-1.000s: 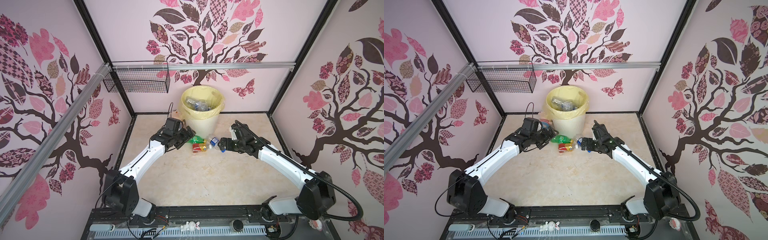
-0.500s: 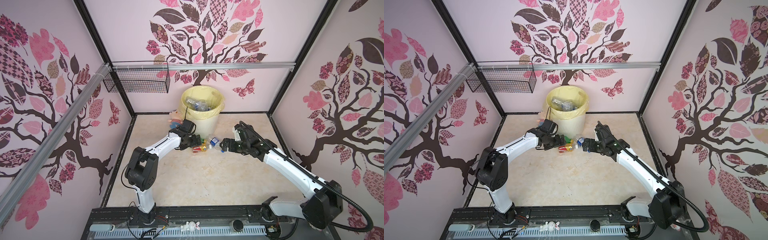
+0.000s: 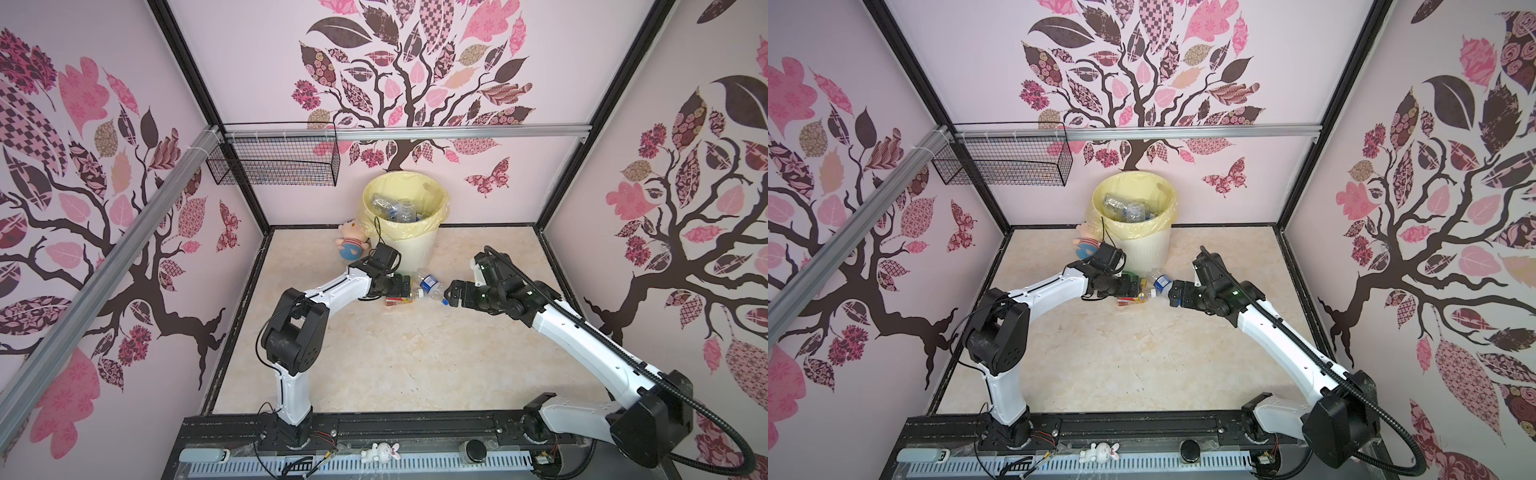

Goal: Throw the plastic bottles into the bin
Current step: 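Lower left gripper onto the red-gold Dongpeng bottle while right gripper approaches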

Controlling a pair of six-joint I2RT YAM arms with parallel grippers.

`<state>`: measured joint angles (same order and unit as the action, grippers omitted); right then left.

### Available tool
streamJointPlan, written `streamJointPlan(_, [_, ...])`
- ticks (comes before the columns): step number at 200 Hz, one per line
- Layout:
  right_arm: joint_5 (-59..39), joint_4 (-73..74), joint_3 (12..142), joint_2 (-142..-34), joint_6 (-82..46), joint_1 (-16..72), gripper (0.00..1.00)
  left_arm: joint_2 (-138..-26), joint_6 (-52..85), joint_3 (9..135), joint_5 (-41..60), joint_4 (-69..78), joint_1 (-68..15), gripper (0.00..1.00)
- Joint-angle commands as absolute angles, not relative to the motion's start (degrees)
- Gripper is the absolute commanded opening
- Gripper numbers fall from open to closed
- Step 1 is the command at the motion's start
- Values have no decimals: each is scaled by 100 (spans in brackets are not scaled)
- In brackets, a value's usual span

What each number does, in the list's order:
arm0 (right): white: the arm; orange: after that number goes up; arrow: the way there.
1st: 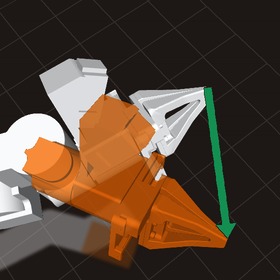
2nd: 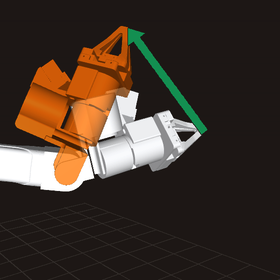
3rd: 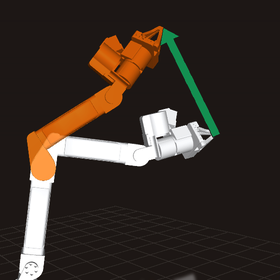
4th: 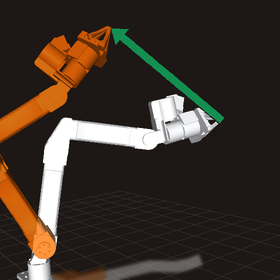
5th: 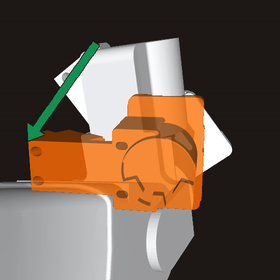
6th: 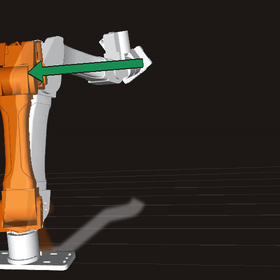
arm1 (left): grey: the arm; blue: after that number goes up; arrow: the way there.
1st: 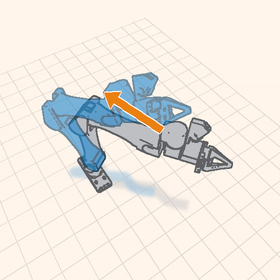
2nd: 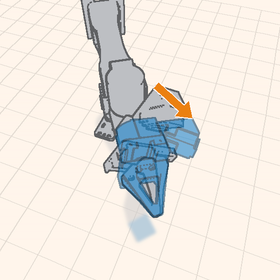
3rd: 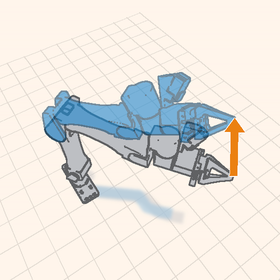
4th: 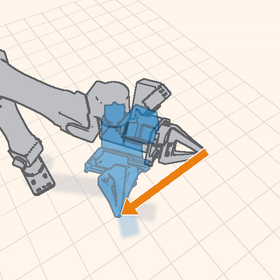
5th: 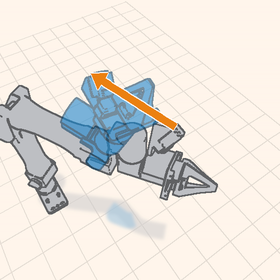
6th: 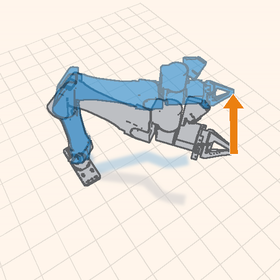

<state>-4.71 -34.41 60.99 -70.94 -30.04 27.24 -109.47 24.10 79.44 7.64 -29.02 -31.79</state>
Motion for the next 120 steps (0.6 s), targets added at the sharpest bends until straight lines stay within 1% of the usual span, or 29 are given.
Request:
streamJointPlan(1, [-387, -3522, 6083, -7038, -3048, 2685, 100, -10997, 2462, 7971, 1002, -2731, -3393, 97])
streamJointPlan(37, [-395, -3498, 6093, -7058, -2962, 2650, 100, -10982, 2593, 7926, 1038, -2794, -3694, 97])
streamJointPlan(72, [-435, -3430, 5987, -6988, -2900, 2569, 100, -10883, 2620, 7860, 936, -2949, -4212, 97])
streamJointPlan(120, [-483, -3362, 5920, -6902, -2905, 2449, 100, -10517, 2656, 7661, 802, -3152, -4795, 97])
